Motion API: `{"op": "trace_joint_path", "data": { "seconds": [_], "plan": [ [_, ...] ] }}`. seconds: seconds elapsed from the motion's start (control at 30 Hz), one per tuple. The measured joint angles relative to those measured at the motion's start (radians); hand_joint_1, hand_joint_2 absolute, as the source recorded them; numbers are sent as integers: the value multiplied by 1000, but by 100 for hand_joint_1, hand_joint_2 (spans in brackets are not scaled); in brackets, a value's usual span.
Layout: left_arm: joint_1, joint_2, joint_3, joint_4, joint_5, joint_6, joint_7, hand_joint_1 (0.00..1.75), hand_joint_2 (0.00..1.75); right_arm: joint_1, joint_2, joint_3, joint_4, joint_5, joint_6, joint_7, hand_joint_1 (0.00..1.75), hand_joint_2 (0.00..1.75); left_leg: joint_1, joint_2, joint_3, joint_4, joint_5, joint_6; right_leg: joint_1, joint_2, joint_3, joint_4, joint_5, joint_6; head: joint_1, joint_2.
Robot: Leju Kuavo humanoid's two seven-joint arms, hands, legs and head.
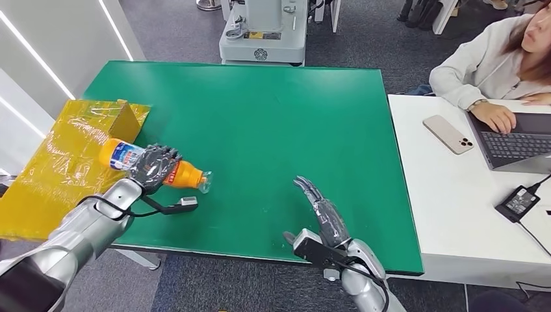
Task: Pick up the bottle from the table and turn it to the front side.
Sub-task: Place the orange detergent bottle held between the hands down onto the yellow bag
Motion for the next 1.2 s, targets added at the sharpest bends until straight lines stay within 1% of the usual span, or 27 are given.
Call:
{"op": "trace_joint_path", "data": {
  "seconds": [0.1, 0.2, 0.3, 0.43, 0.5, 0.6, 0.77, 0.9, 1.03, 1.2],
  "plan": [
    [22, 31, 32, 12, 38, 22, 19, 175, 175, 18, -10, -4, -13, -18, -4, -7, 0, 175, 0, -1, -1, 0, 0, 0, 0, -1, 0, 0, 0, 0, 0, 0],
    [31, 44, 103, 17, 124, 45, 13, 175, 175, 43, -21, -8, -29, -36, -14, -14, 0, 175, 0, -1, -1, 0, 0, 0, 0, -1, 0, 0, 0, 0, 0, 0],
    [37, 50, 210, 18, 203, 52, -15, 175, 175, 70, -27, -8, -43, -45, -17, -19, 0, 175, 0, -1, -1, 0, 0, 0, 0, -1, 0, 0, 0, 0, 0, 0],
    [47, 51, 331, 16, 252, 52, -66, 175, 175, 84, -28, -7, -56, -49, -15, -24, 0, 175, 0, -1, -1, 0, 0, 0, 0, -1, 0, 0, 0, 0, 0, 0],
    [51, 49, 383, 16, 256, 52, -93, 175, 175, 84, -27, -6, -59, -49, -10, -25, 0, 175, 0, -1, -1, 0, 0, 0, 0, -1, 0, 0, 0, 0, 0, 0],
    [46, 43, 436, 16, 218, 52, -106, 175, 175, 78, -25, 0, -59, -49, 1, -25, 0, 175, 0, -1, -1, 0, 0, 0, 0, -1, 0, 0, 0, 0, 0, 0],
    [14, 28, 454, 16, 164, 41, -117, 175, 175, 62, -20, 9, -57, -49, 7, -28, 0, 175, 0, -1, -1, 0, 0, 0, 0, -2, 0, 0, 0, 0, 0, 0],
    [3, 7, 464, 16, 159, 9, -132, 175, 175, 55, -18, 13, -54, -50, 13, -29, 0, 175, 0, -1, -1, 0, 0, 0, 0, -2, 0, 0, 0, 0, 0, 0],
    [26, -14, 465, 17, 115, -5, -123, 175, 175, 46, -18, 15, -45, -58, 19, -39, 0, 175, 0, -1, -1, 0, 0, 0, 0, -2, 0, 0, 0, 0, 0, 0],
    [59, -37, 463, 29, 77, -40, -86, 175, 175, 44, -28, 17, -30, -79, 13, -65, 0, 175, 0, -1, -1, 0, 0, 0, 0, -2, 0, 0, 0, 0, 0, 0]
  ]
}}
